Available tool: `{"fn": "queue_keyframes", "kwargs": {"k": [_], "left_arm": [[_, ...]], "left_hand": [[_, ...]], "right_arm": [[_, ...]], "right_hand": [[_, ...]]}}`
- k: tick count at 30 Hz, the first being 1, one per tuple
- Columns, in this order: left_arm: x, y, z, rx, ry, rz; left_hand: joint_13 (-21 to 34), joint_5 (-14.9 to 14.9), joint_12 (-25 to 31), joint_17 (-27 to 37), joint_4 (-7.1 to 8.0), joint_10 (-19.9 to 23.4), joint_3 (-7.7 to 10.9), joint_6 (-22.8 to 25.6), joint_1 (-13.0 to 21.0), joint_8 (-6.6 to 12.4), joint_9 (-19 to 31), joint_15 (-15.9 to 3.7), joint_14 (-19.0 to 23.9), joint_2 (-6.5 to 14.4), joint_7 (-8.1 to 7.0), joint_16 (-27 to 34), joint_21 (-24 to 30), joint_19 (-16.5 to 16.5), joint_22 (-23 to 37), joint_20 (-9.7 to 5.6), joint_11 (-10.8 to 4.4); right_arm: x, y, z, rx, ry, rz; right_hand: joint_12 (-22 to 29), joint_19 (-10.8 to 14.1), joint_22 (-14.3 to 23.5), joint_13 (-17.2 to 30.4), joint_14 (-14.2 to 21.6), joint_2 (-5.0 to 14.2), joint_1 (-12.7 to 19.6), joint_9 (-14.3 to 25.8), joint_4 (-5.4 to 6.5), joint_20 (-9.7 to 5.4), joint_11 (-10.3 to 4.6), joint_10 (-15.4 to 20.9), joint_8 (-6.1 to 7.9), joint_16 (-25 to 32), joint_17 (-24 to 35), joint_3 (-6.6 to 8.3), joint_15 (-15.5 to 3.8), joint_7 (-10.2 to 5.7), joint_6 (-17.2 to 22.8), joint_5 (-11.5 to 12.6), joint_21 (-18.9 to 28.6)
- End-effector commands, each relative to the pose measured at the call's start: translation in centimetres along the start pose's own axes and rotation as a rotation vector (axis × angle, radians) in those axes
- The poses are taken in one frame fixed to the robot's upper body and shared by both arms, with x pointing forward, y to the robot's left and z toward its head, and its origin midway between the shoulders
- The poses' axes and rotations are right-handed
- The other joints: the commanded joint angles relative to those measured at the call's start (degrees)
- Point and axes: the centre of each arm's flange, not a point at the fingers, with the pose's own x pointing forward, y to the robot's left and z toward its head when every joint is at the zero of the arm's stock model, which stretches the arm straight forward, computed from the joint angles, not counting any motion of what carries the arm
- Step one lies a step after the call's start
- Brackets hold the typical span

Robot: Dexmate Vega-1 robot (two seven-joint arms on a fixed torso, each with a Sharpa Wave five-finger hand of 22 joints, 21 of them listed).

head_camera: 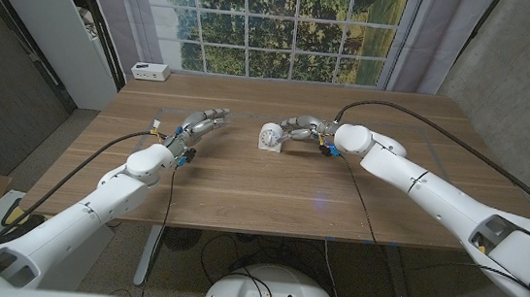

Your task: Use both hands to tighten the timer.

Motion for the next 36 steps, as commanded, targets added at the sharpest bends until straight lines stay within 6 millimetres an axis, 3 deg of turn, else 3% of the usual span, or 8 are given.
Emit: {"fn": "queue_keyframes", "kwargs": {"k": [1, 18, 25, 31, 32, 33, 35, 36], "left_arm": [[0.0, -0.1, 0.1, 0.001, 0.003, 0.007], [0.7, 0.0, -0.1, 0.016, 0.006, -0.032], [0.8, 0.1, -0.4, 0.013, 0.007, -0.038], [0.9, 0.0, -0.3, 0.015, 0.007, -0.038], [0.9, -0.1, -0.3, 0.016, 0.007, -0.037], [0.9, -0.1, -0.3, 0.016, 0.007, -0.037], [0.9, -0.3, -0.3, 0.017, 0.007, -0.038], [0.9, -0.3, -0.3, 0.016, 0.007, -0.038]], "left_hand": [[0.1, 0.0, 0.5, 0.1, -0.06, 0.5, -0.09, 0.4, 0.3, 0.27, 0.2, -0.29, 0.5, 0.2, -0.01, 0.2, -0.1, 0.1, 0.2, 0.13, -0.12], [0.2, 0.0, 0.5, 0.1, 0.03, 0.4, -0.66, 0.7, 0.3, 0.27, 0.3, -0.24, 0.6, 0.2, 0.07, 0.2, -0.4, 0.2, 0.2, 0.21, -0.15], [0.2, 0.0, 0.6, 0.1, 0.07, 0.4, -0.86, 0.7, 0.3, 0.22, 0.3, -0.24, 0.5, 0.2, 0.12, 0.2, -0.5, 0.2, 0.2, 0.2, -0.12], [0.3, 0.0, 0.6, 0.1, 0.08, 0.3, -1.07, 0.7, 0.3, 0.18, 0.3, -0.22, 0.5, 0.2, 0.08, 0.2, -0.6, 0.2, 0.2, 0.18, -0.1], [0.3, 0.0, 0.6, 0.1, 0.08, 0.4, -1.09, 0.7, 0.3, 0.18, 0.3, -0.25, 0.5, 0.2, 0.11, 0.2, -0.6, 0.2, 0.2, 0.17, -0.13], [0.3, 0.0, 0.6, 0.1, 0.08, 0.4, -1.12, 0.7, 0.3, 0.17, 0.3, -0.26, 0.5, 0.2, 0.03, 0.2, -0.6, 0.2, 0.2, 0.17, -0.16], [0.3, 0.0, 0.6, 0.1, 0.09, 0.4, -1.19, 0.8, 0.3, 0.18, 0.4, -0.22, 0.5, 0.2, 0.07, 0.1, -0.6, 0.2, 0.2, 0.19, -0.09], [0.3, 0.0, 0.6, 0.1, 0.09, 0.4, -1.22, 0.8, 0.3, 0.19, 0.4, -0.24, 0.5, 0.2, 0.11, 0.2, -0.6, 0.2, 0.2, 0.18, -0.11]], "right_arm": [[-0.7, 0.9, -0.6, 0.074, 0.024, -0.14], [-1.9, 2.1, -2.0, 0.137, 0.065, -0.197], [-2.7, 2.1, -2.0, 0.143, 0.08, -0.167], [-2.9, 1.0, -1.1, 0.132, 0.062, -0.067], [-2.9, 0.8, -1.0, 0.138, 0.055, -0.054], [-2.9, 0.5, -0.9, 0.148, 0.047, -0.042], [-2.7, 0.1, -0.7, 0.151, 0.031, -0.03], [-2.5, 0.0, -0.5, 0.143, 0.026, -0.026]], "right_hand": [[2.3, 2.0, 0.2, 2.0, 3.6, 1.14, 0.7, 1.5, -0.13, 0.09, -0.4, 4.1, 2.48, 2.0, 1.0, -0.69, -8.53, 0.56, 4.5, 0.1, 0.6], [10.1, 4.3, 0.4, 8.1, 10.8, 2.85, 5.8, 6.9, -0.75, -0.67, -2.14, 13.8, 10.22, 6.7, 4.8, -2.15, -10.17, -1.64, 14.4, 0.1, 0.6], [10.6, 4.5, 0.4, 9.0, 11.2, 2.74, 6.3, 7.8, -0.68, -0.52, -2.16, 13.7, 10.71, 7.3, 5.5, -2.64, -10.1, -1.52, 14.1, 0.0, 0.6], [6.2, 1.1, 0.4, 10.1, 2.8, 1.29, 4.7, 7.4, 0.33, 1.3, 0.21, 2.0, 5.53, 5.2, 7.1, -5.38, -8.31, -0.11, 3.2, -0.1, -0.3], [5.1, 0.5, 0.4, 9.8, 1.1, 1.27, 4.8, 6.9, 0.24, 1.42, 0.34, 0.4, 4.36, 4.8, 7.2, -5.57, -8.08, -3.84, 1.8, 0.0, -0.2], [4.3, -0.1, 0.4, 9.6, 0.0, 1.23, 4.8, 6.4, 0.19, 1.57, 0.45, -0.8, 3.18, 4.5, 7.2, -5.71, -7.8, -3.15, 0.0, 0.0, -0.3], [2.7, -1.1, 0.4, 9.0, -1.7, -0.08, 4.0, 5.5, 0.3, 2.39, 1.68, -2.9, 1.67, 3.9, 7.0, -6.66, -6.79, 1.87, -1.9, 0.3, -0.3], [2.1, -1.3, 0.4, 8.9, -2.4, -0.3, 3.8, 5.2, 0.35, 2.52, 1.75, -3.9, 1.2, 3.6, 6.9, -6.86, -6.45, 1.72, -2.6, 0.4, -0.3]]}}
